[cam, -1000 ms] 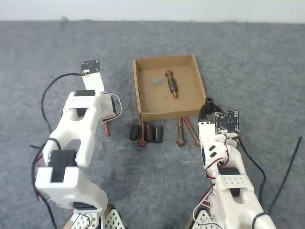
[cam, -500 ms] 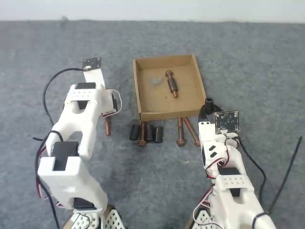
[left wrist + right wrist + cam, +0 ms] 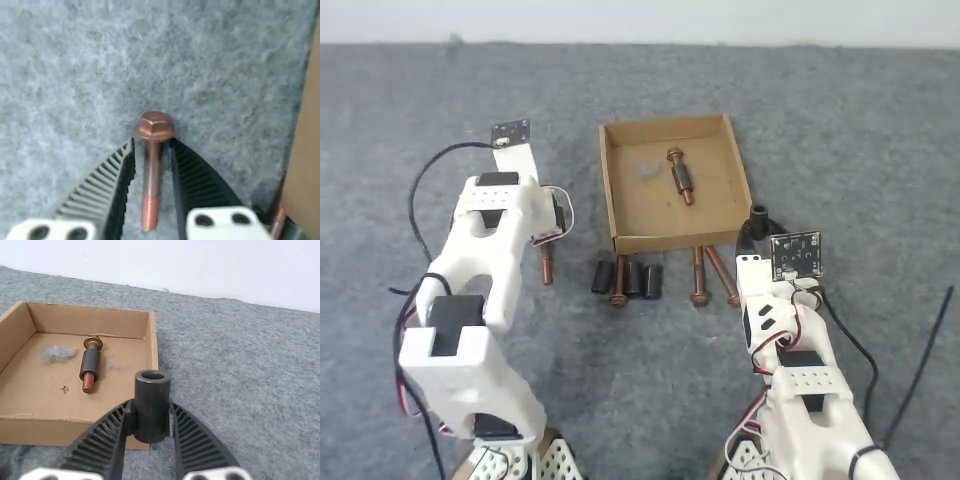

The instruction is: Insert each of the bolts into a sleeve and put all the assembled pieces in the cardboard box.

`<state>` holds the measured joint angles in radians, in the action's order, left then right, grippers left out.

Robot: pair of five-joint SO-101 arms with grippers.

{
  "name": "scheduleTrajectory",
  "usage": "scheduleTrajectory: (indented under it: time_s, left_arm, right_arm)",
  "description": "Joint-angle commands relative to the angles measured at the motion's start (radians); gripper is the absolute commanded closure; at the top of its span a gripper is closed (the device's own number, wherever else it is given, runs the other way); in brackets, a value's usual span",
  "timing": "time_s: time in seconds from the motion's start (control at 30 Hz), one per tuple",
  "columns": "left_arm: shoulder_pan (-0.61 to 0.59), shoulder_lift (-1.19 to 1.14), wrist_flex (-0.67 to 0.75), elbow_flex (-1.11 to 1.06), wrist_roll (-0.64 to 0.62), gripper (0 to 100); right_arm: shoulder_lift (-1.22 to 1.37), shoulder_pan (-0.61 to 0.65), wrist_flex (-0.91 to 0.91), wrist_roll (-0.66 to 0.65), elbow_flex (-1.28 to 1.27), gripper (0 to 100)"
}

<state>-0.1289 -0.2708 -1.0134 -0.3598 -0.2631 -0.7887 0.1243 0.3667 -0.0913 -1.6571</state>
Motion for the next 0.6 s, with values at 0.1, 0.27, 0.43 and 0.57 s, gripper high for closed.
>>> scheduleTrajectory:
  time_s: [0.1,0.27,0.43,0.57]
  left_arm:
    - [0.003,0.011,0.037,0.047,0.003,92]
    - [0.006,-0.002,0.038,0.050,0.003,92]
    - [0.005,-0.112,-0.060,0.179,-0.041,92]
    - [0.005,-0.184,-0.135,0.271,-0.041,92]
  right_arm:
    - [-0.039,0.010,-0.004,0.006,-0.011,99.2]
    - [-0.039,0.010,-0.004,0.006,-0.011,99.2]
    - [-0.039,0.010,-0.004,0.006,-0.011,99.2]
    - [-0.039,0.010,-0.004,0.006,-0.011,99.2]
